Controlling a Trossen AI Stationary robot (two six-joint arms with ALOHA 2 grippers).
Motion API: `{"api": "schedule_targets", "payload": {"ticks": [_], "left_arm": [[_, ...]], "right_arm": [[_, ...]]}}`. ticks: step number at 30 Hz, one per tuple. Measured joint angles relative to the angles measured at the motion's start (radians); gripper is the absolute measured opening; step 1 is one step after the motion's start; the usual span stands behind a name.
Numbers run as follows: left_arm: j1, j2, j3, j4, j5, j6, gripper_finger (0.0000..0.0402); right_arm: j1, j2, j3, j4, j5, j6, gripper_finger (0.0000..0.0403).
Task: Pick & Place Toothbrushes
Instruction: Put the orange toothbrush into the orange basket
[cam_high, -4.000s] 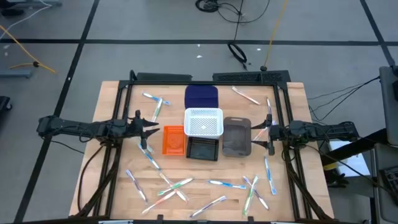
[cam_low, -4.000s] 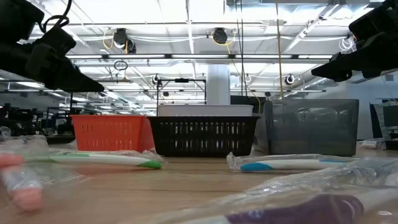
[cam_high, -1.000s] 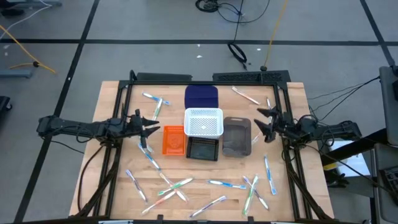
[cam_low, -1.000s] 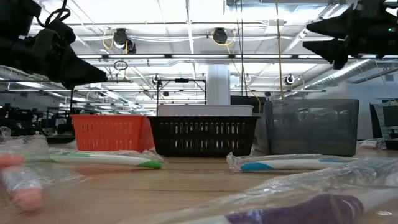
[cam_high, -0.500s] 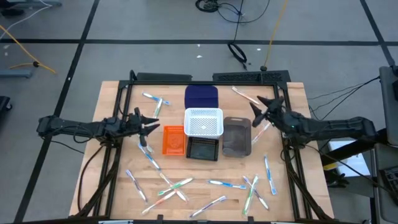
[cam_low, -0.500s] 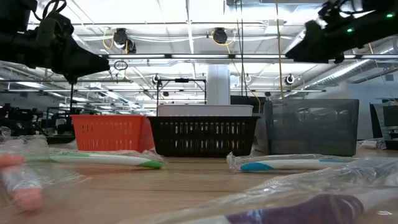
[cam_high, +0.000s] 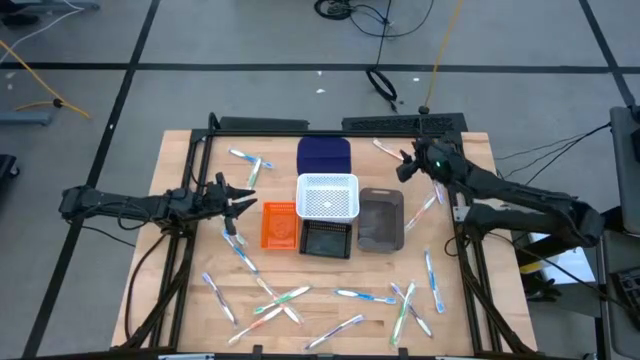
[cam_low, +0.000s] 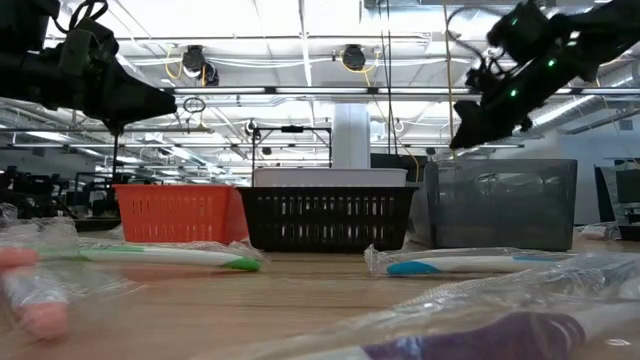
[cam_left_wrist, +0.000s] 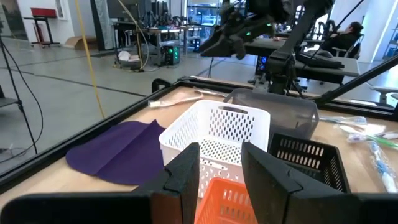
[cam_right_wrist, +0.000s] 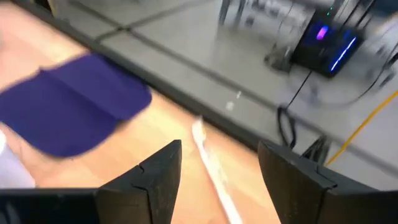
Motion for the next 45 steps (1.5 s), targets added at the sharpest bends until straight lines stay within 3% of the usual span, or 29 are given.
{"api": "schedule_targets", "payload": {"ticks": [5, 13, 32, 40, 45], "left_arm": [[0.000, 0.000, 0.000, 0.000, -0.004, 0.000, 0.0120], [0.000, 0.000, 0.000, 0.000, -0.023, 0.002, 0.0120], [0.000, 0.000, 0.000, -0.001, -0.040, 0.004, 0.0120], [0.000, 0.000, 0.000, -0.002, -0.041, 0.005, 0.0120], [0.000, 0.000, 0.000, -0.003, -0.047, 0.005, 0.0120]], "right_arm": [[-0.133, 0.098, 0.023, 0.000, -0.171, 0.002, 0.0207], [-0.236, 0.278, 0.100, -0.085, -0.294, -0.017, 0.0208], [-0.252, 0.625, 0.228, -0.088, -0.292, -0.151, 0.0208], [-0.294, 0.658, 0.250, -0.089, -0.274, -0.168, 0.0208], [-0.318, 0.658, 0.249, -0.131, -0.325, -0.166, 0.0208]]}}
